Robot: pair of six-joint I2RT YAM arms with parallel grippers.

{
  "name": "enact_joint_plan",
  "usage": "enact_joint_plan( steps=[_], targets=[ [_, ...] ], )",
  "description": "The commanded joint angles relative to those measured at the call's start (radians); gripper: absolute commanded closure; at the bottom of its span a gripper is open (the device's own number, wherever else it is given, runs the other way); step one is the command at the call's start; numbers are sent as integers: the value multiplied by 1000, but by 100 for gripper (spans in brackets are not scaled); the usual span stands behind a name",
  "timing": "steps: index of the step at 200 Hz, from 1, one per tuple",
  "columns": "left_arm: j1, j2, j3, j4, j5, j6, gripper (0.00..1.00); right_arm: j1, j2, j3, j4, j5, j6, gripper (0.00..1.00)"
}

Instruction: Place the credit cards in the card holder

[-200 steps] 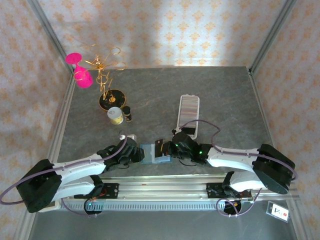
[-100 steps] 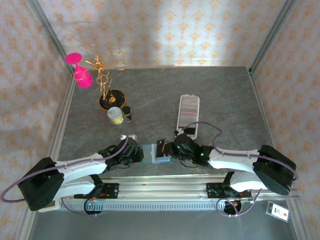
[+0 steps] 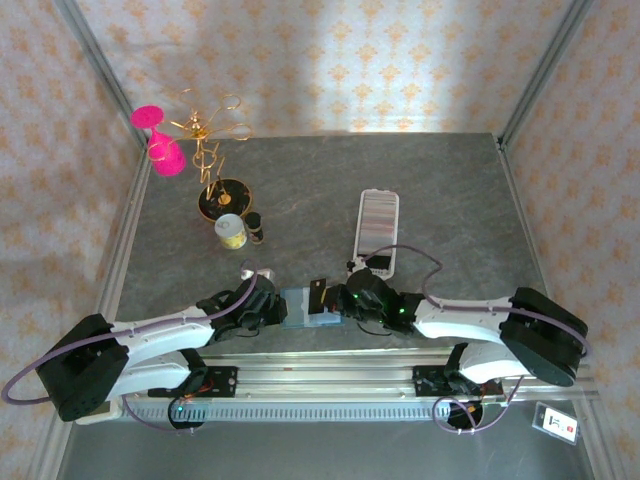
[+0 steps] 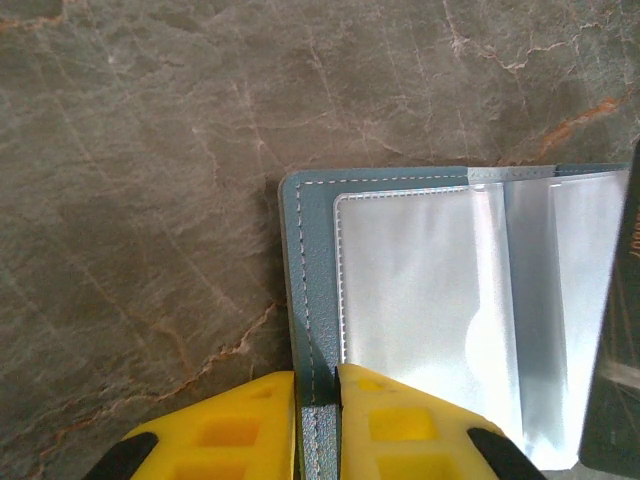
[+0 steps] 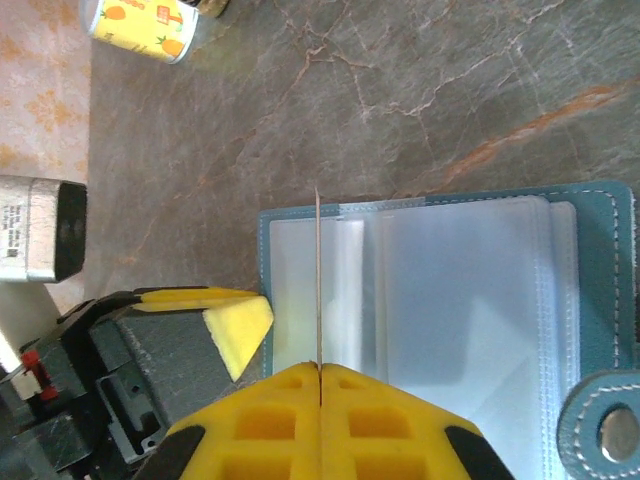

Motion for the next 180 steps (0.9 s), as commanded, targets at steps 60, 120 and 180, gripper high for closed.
enact_joint_plan(
  steps=[60, 120, 180],
  targets=[
    [-6, 16, -19, 13, -15, 15, 84, 14, 68, -10, 49, 2, 19, 100],
    [-7, 19, -24, 20, -12, 13, 84, 20, 85, -8, 62, 0, 24, 100],
    [-5, 17, -28, 22, -11, 11, 85, 24, 127, -6, 68, -23, 35, 100]
  ],
)
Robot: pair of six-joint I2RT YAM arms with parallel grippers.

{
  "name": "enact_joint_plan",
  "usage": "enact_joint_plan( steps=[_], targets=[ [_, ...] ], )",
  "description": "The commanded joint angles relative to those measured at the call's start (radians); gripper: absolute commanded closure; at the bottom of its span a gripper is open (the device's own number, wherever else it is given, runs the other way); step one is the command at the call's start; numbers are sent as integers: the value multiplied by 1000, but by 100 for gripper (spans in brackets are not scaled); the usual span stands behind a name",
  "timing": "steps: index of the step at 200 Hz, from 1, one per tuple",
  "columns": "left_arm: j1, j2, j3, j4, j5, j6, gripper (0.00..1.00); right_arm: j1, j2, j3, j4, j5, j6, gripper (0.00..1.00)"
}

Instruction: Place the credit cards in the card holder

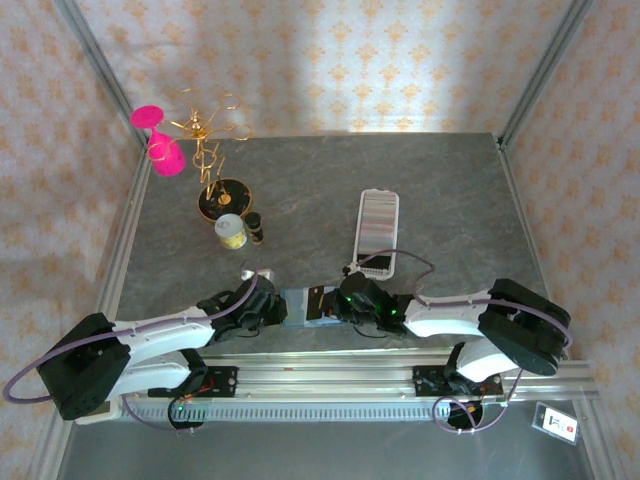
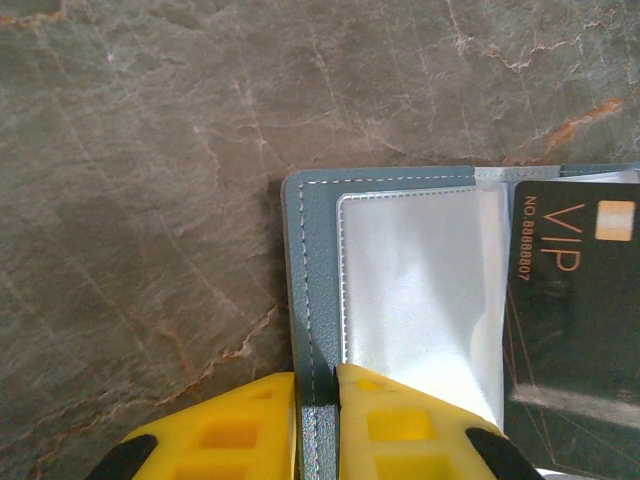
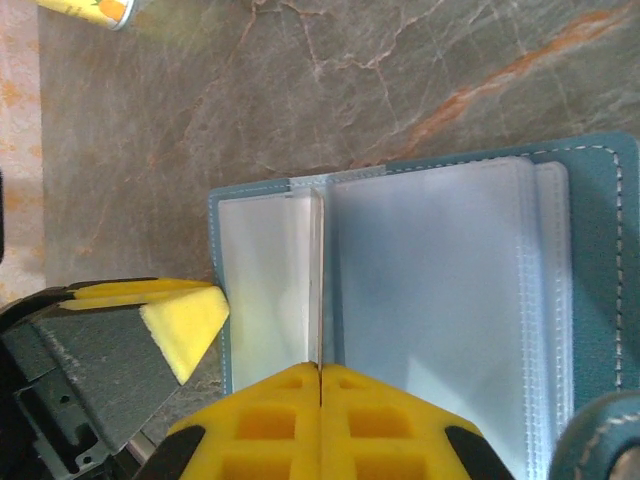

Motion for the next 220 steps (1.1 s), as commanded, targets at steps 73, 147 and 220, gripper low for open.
enact_joint_plan(
  steps=[73, 147, 220],
  targets=[
    [-5, 13, -24, 8, -14, 12, 85, 14, 39, -19, 80, -57, 35, 100],
    [-6, 20, -24, 12, -13, 12, 85, 15, -6, -72, 181, -34, 90, 100],
    [-7, 10, -33, 14, -11, 7, 85, 13, 30, -77, 260, -60, 108, 100]
  ],
)
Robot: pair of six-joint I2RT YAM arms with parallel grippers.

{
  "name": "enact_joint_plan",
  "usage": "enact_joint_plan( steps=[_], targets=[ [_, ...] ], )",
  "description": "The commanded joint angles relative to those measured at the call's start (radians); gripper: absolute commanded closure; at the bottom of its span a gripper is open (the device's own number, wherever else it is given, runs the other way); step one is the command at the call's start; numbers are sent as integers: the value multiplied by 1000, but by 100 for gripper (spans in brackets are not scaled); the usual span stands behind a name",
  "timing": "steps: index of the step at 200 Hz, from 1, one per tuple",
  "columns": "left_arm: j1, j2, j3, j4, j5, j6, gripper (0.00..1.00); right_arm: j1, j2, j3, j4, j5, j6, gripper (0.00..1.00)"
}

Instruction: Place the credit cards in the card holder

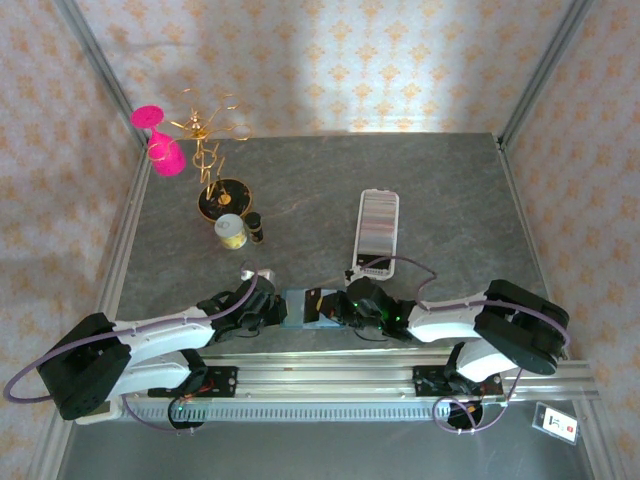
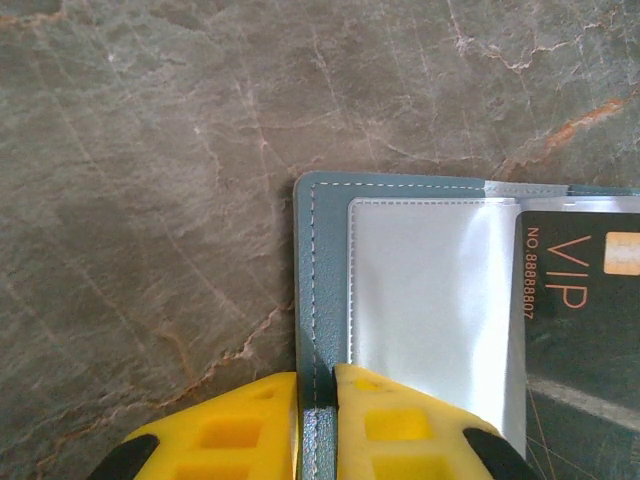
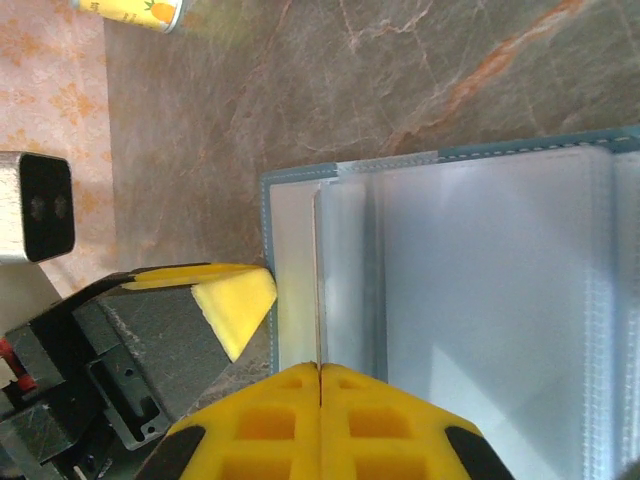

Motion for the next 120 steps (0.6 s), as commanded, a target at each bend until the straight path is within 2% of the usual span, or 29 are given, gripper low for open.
enact_joint_plan(
  steps=[1, 109, 120],
  targets=[
    [-6, 7, -27, 3, -11, 7, 85, 7, 27, 7, 57, -12, 13, 100],
    [-7, 9, -39, 10, -9, 6, 86, 7, 105, 66, 10, -33, 8, 100],
    [-7, 7, -38, 9, -9, 6, 86, 7, 115, 74, 4, -34, 6, 98]
  ],
)
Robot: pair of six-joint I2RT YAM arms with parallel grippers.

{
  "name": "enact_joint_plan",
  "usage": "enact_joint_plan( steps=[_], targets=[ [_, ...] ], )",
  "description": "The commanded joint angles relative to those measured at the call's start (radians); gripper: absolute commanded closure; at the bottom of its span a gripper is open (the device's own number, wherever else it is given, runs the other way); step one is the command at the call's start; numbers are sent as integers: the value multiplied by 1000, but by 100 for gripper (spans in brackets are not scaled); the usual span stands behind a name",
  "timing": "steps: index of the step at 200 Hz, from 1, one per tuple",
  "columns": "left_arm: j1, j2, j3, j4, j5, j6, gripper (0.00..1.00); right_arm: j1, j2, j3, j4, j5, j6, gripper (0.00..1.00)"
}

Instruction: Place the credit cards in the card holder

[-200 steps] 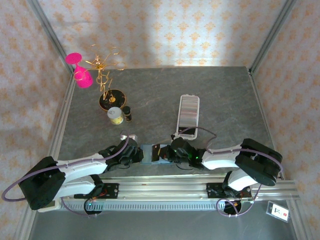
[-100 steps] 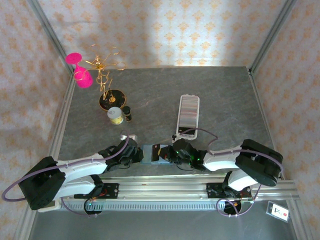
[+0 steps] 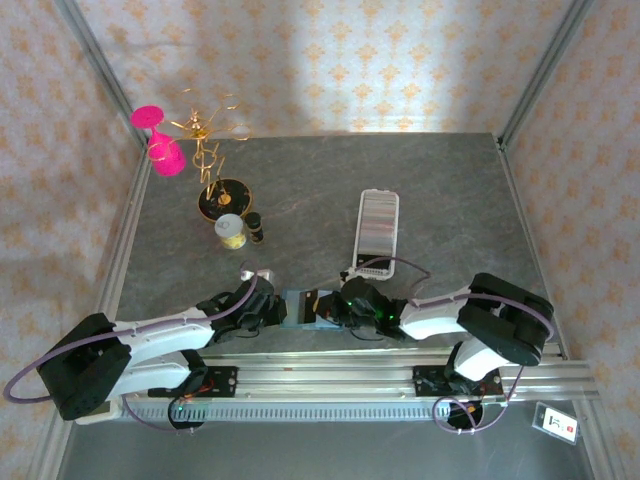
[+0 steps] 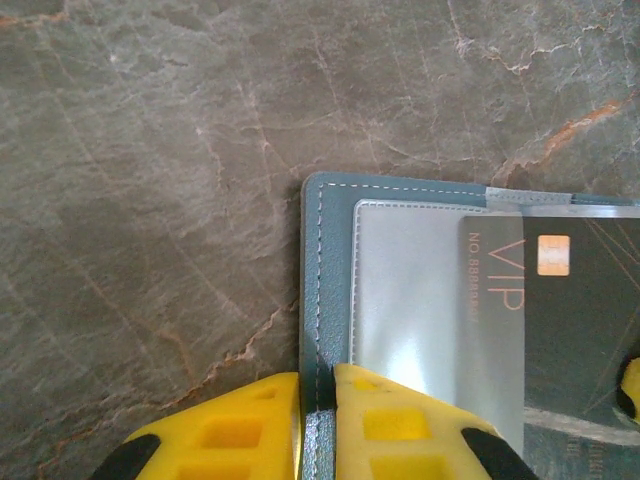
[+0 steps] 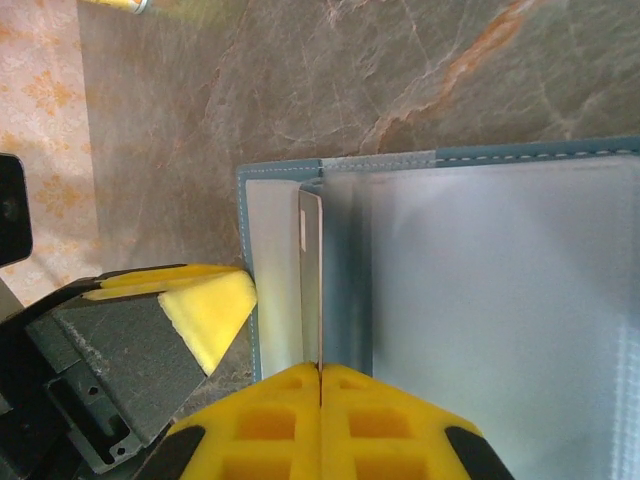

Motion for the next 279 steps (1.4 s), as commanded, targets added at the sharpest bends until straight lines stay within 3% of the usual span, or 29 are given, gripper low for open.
enact_joint_plan(
  steps=[1, 78, 133, 149, 174, 198, 230, 279],
  targets=[
    [-6, 8, -28, -6, -8, 6, 86, 7, 23, 41, -20, -9, 0, 97],
    [-6, -14, -44, 1, -7, -2, 86, 9, 77, 126, -114, 4, -52, 81],
    [-6, -19, -43, 0, -5, -1, 87, 10, 46, 173, -319, 125, -106, 64],
    [-5, -22, -45, 1, -7, -2, 87, 10, 49, 185, -338, 130, -115, 65],
    [-6, -22, -44, 0, -8, -2, 88, 13, 79, 217, -367, 126, -129, 79],
    [-6, -18, -44, 1, -10, -1, 88, 22, 114, 238, -369, 113, -134, 86],
    [-6, -10, -45, 12, -6, -3, 89, 37, 140, 270, -380, 110, -141, 90],
    [-6, -10, -48, 13, -4, -5, 89, 59, 141, 296, -373, 113, -151, 89]
  ],
)
